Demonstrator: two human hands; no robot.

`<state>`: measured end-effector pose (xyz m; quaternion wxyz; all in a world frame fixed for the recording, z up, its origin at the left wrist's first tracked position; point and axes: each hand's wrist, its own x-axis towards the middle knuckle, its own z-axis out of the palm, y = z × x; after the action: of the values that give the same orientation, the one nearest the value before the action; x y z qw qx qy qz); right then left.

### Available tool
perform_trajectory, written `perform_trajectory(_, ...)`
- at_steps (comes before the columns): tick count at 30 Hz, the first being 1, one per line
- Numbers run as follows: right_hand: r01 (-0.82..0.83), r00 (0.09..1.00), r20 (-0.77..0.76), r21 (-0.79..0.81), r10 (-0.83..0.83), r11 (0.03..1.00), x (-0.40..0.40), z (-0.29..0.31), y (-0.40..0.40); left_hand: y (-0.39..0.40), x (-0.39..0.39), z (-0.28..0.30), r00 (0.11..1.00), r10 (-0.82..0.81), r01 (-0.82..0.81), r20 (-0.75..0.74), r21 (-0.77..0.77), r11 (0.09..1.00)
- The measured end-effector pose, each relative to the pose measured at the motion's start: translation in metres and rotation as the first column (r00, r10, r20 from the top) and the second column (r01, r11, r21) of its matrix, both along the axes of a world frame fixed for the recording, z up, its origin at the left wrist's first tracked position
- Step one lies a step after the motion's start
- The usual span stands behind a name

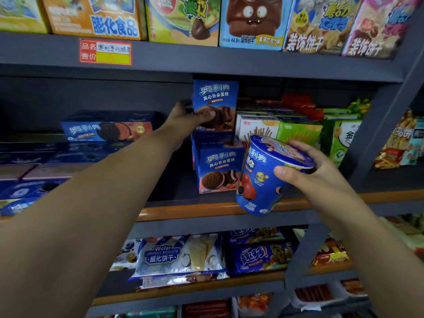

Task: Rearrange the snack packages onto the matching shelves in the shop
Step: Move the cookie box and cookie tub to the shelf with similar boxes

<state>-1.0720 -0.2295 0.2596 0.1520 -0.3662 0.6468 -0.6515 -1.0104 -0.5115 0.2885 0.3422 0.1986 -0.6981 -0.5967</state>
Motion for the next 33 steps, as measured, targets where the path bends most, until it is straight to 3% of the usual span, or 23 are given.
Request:
perform_trajectory(5, -0.031, 1.000, -0.004, 0.008, 0.031, 0.999, 0.006, 0.007, -0.011, 0.010, 0.028, -0.003, 0.980, 0.194, -0.196, -0.036, -0.065, 0.978)
perform_trajectory(13, -0.141, 0.989, -0.057, -0.031, 0.139, 0.990, 0.052, 0.027, -0.080, 0.022, 0.130, -0.005, 0.991, 0.136, -0.129, 0.006, -0.263, 0.956)
perform_trajectory(23, 0.163, 0.860, -0.511, 0.286, 0.006, 0.944, 0.099, 0.023, -0.140, 0.012, 0.211, -0.022, 0.972, 0.207, -0.156, 0.115, -0.342, 0.926)
perform_trajectory(29, 0.284, 0.744, -0.657, 0.141, -0.125, 0.949, 0.109, 0.001, -0.145, 0.012, 0.232, -0.031, 0.971, 0.200, -0.151, 0.130, -0.310, 0.938)
perform_trajectory(33, 0.319, 0.702, -0.699, 0.136, -0.138, 0.938, 0.106, -0.017, -0.135, 0.014, 0.239, -0.036, 0.971, 0.198, -0.148, 0.137, -0.307, 0.940)
